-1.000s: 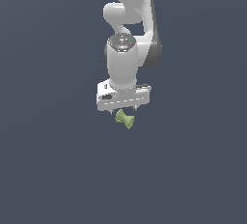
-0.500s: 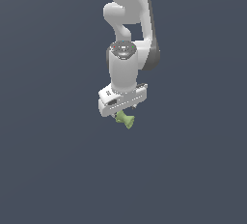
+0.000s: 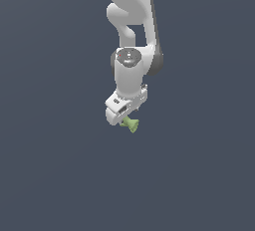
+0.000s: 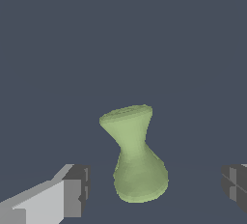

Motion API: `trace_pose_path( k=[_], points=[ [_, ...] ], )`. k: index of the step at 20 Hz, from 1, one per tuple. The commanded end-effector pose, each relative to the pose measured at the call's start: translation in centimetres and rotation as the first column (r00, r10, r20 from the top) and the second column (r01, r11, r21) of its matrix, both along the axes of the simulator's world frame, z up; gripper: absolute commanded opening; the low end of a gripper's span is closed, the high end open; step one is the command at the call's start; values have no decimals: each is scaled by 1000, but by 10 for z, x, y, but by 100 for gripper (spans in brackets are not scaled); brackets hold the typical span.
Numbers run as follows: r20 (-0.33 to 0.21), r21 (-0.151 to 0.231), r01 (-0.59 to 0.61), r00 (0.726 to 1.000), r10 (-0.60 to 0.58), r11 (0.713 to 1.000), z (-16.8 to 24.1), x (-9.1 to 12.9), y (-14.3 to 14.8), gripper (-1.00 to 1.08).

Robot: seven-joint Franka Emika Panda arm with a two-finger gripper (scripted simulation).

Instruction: Pick up the object and move it to a goal position.

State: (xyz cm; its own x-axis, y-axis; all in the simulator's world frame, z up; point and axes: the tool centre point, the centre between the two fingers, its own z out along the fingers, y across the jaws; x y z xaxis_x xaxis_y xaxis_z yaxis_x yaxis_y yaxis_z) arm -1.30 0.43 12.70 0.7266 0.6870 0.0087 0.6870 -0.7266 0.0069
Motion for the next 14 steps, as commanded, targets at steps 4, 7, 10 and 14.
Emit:
trace_pose_path(
  k=[4, 7, 10, 14],
  points=[
    [-6, -1, -126, 992, 126, 992, -9, -5, 2, 100],
    [-8, -1, -173, 985, 172, 985, -12, -7, 2, 100],
    [-10, -1, -206, 979, 206, 979, -14, -8, 3, 100],
    [-11, -1, -229, 973, 229, 973, -16, -9, 3, 100]
  ],
)
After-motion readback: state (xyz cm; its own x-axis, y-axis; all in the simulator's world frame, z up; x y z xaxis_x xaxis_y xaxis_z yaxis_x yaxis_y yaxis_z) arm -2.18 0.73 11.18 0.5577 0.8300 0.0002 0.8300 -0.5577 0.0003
